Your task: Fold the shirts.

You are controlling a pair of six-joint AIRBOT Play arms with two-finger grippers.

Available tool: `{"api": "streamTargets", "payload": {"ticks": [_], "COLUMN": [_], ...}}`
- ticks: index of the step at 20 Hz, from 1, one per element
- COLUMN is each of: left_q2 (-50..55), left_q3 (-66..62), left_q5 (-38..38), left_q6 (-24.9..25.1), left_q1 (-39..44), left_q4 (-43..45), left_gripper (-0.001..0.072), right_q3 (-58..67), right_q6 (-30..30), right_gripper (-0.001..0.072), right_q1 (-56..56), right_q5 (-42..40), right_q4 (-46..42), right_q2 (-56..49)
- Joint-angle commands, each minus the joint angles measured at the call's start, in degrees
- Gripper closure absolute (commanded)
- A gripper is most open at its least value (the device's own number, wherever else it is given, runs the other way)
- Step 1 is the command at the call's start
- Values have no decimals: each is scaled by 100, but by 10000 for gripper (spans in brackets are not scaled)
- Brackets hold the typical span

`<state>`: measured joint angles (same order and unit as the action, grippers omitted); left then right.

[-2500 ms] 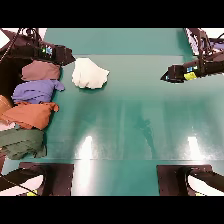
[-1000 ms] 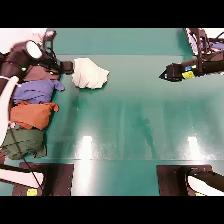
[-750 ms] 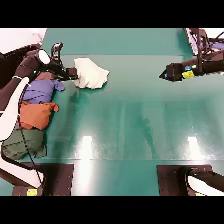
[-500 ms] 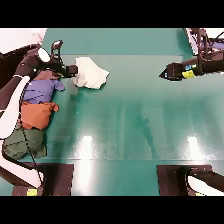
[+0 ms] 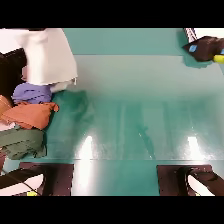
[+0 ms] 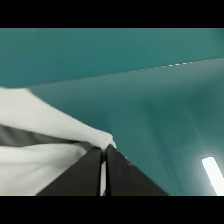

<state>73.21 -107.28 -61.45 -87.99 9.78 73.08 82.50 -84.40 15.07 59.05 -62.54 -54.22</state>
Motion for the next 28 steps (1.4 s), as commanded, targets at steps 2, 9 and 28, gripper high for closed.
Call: {"api": "streamTargets", "payload": {"ticks": [2, 9, 28], "left_q2": [-522, 160, 999], "left_q3": [179, 1403, 3764], "left_q5": [-597, 210, 1178], "left_q6": [129, 144, 1005], "left_q1": [1331, 2909, -728], "left_q4": [-2, 13, -920], "left_gripper": [686, 96, 98], "right_q3": [0, 0, -4], "right_q6": [-2, -22, -24], "right_gripper": [698, 698, 698], "right_q1": [-15, -15, -2], "right_q5": [-546, -389, 629], "right_q4": [-13, -15, 2], "right_q2": [461, 468, -107]}}
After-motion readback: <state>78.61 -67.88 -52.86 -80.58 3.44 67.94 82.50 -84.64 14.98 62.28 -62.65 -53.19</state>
